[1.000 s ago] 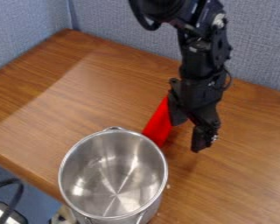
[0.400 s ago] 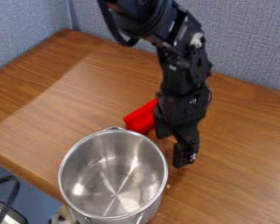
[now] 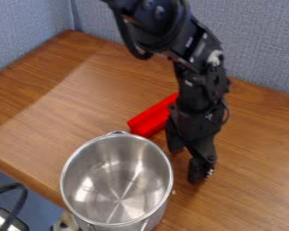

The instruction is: Move the red object from the metal pot to the table

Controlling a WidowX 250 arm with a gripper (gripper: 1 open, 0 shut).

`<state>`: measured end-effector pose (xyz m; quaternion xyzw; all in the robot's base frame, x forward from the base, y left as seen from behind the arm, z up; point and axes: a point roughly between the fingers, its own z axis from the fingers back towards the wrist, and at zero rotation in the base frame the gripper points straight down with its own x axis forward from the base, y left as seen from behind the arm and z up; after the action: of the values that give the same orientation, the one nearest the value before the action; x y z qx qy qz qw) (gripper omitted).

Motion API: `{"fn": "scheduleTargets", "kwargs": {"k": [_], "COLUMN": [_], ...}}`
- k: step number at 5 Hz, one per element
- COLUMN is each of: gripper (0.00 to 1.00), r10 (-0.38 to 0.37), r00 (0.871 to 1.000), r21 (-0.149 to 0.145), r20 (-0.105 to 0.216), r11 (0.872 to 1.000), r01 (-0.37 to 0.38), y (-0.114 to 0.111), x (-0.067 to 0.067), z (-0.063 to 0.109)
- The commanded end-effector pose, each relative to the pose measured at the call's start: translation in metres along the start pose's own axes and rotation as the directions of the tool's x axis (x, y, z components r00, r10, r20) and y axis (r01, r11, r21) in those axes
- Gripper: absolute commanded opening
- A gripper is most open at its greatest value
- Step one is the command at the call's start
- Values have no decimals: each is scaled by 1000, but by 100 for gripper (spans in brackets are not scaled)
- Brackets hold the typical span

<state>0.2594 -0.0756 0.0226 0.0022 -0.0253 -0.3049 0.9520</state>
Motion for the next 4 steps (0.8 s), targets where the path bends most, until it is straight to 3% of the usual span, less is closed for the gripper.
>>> {"fn": "scheduleTargets", "kwargs": {"k": [1, 4], "gripper": [100, 100], "r10": [23, 57], "r00": [999, 998], "r21": [25, 48], "r20": [25, 3], "r11": [999, 997], "r01": [-23, -57], "y": [3, 6], "x": [15, 2], "z": [8, 16]}}
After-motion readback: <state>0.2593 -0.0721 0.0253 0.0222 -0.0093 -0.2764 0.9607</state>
